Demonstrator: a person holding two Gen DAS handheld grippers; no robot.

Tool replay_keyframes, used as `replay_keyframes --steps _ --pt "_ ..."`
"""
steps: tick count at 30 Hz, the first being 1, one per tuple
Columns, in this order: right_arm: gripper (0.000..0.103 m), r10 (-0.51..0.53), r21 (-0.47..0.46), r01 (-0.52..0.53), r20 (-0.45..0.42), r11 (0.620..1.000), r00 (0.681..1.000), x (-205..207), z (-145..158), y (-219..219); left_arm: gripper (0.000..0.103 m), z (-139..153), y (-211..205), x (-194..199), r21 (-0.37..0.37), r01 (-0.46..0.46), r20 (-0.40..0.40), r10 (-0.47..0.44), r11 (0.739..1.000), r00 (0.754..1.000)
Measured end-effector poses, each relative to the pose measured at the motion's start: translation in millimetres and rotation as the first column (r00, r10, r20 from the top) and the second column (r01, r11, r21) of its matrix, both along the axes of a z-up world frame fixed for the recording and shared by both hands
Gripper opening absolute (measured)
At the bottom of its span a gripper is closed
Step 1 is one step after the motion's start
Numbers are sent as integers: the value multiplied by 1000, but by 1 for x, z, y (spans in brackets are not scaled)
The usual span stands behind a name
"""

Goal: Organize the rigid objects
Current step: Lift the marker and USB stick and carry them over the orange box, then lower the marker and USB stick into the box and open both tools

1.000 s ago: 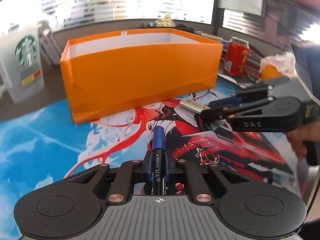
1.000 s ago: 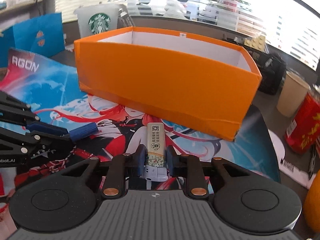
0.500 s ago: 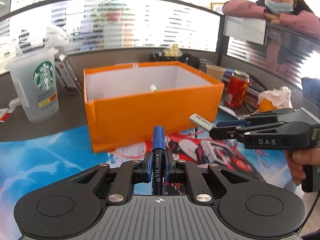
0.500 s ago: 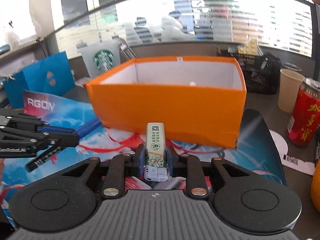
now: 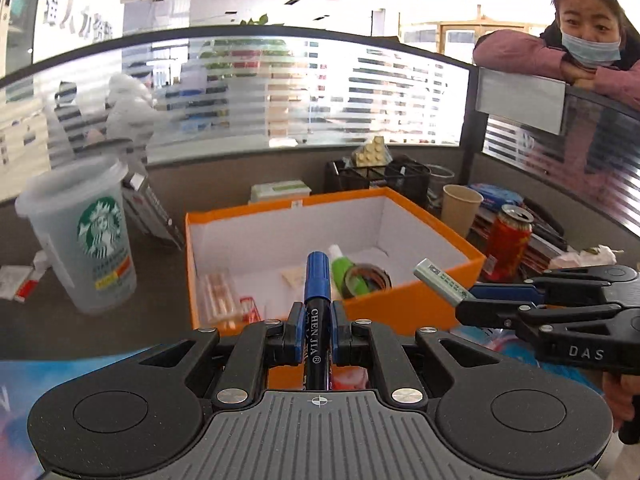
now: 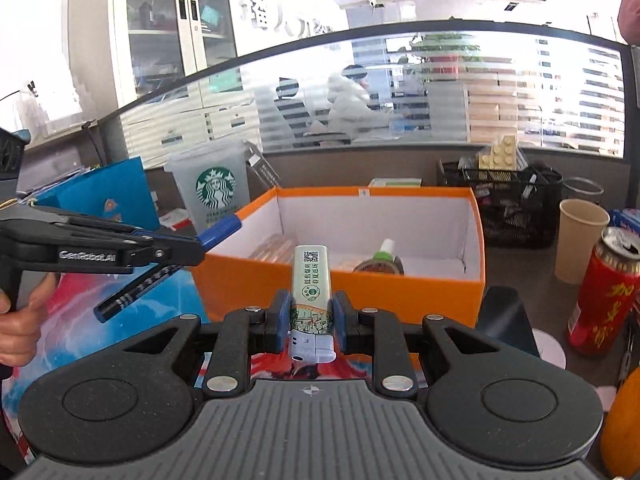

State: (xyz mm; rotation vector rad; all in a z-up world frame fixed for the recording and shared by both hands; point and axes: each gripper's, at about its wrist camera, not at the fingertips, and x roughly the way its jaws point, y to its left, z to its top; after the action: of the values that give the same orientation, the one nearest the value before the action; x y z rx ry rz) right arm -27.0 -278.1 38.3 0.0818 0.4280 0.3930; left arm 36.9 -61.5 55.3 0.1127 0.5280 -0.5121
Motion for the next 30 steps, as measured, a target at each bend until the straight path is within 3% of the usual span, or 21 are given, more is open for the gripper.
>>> replay_keyframes --steps 10,25,30 --pt "21 -34 12 34 24 999 999 38 17 -9 10 6 -30 45 42 -31 -15 32 999 999" --pt "21 -74 15 75 -33 997 997 82 13 -24 11 -6 -37 92 97 -102 -60 108 990 992" --pt "21 -77 4 78 -100 997 992 101 6 -24 11 -18 -35 111 106 -125 -121 137 987 983"
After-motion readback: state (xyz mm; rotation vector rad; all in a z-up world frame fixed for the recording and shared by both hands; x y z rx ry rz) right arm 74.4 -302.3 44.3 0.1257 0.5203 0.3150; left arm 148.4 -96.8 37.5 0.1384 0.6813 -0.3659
